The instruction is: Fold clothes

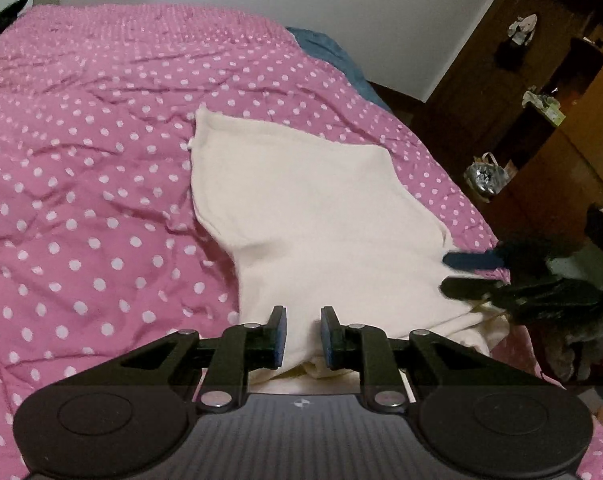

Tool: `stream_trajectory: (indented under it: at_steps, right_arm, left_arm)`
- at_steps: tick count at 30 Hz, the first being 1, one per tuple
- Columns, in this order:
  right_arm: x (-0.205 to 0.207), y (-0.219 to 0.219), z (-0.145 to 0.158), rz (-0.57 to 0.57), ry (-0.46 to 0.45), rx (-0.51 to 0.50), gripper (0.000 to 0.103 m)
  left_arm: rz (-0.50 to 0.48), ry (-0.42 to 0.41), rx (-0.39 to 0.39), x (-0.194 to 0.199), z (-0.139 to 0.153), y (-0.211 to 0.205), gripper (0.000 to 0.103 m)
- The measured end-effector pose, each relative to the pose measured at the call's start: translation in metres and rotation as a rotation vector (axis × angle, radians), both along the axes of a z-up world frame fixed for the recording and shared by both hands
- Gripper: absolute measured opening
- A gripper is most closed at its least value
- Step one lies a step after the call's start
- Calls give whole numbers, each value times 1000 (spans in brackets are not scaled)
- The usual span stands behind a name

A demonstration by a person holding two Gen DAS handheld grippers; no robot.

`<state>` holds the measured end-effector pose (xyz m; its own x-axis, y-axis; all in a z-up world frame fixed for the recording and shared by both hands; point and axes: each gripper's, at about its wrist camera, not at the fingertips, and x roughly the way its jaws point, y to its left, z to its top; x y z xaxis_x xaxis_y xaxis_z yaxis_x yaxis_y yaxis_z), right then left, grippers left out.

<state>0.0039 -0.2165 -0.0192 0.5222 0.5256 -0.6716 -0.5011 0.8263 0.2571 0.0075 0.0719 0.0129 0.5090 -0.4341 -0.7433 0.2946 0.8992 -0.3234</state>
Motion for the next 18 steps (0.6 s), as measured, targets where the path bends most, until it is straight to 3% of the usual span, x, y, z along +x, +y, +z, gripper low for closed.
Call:
stream_trajectory:
  at_steps: [7, 10, 15, 18]
  right_arm:
    - [-16, -1, 16, 27, -71, 8, 44]
    - [-16, 5, 5, 53, -35, -49, 45]
    - [-28, 0, 17, 61, -74, -59, 58]
    - [-37, 0, 24, 88, -92, -95, 59]
  left_arm:
    - [-107, -123, 98, -22, 18, -10, 42]
    - [-177, -174, 182, -40, 18, -16, 53]
    - [-297, -273, 342, -69, 15, -25, 54]
    - [-357, -326, 414, -79, 10, -30, 55]
